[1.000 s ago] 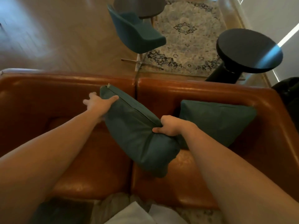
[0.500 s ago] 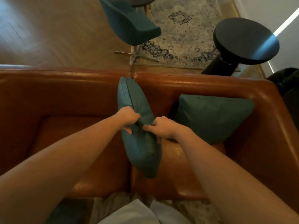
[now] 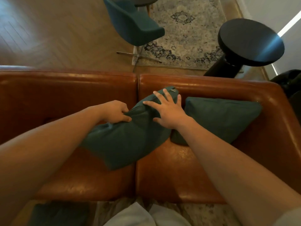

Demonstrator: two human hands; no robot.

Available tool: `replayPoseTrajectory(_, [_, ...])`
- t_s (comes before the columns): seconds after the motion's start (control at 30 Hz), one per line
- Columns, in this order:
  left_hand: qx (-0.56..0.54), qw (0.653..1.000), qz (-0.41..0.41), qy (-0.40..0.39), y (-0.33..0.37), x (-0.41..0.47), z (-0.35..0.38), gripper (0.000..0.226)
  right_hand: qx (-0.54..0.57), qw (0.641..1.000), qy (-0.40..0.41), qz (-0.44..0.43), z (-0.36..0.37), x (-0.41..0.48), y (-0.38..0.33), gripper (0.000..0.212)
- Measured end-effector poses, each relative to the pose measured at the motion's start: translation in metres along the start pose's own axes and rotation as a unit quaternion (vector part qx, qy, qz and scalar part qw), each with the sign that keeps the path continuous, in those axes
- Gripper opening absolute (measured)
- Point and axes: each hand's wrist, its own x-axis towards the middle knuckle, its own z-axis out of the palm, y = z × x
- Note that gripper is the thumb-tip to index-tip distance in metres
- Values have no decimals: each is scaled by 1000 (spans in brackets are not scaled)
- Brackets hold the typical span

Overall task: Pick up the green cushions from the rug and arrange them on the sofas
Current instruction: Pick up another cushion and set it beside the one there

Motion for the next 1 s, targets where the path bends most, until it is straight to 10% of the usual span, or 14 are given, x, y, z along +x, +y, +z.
replayPoseTrajectory(0.37, [-49, 999, 16, 9, -26, 74, 10, 27, 68, 990, 67, 107, 28, 56, 23, 25])
replayPoseTrajectory(0.63, [16, 991, -36, 131, -44, 125, 46, 18, 117, 976, 42, 179, 84, 97, 45, 32])
replayPoseTrajectory(1.0, [-132, 898, -330, 259, -70, 114, 78, 108, 116, 973, 31, 197, 108, 90, 82, 73])
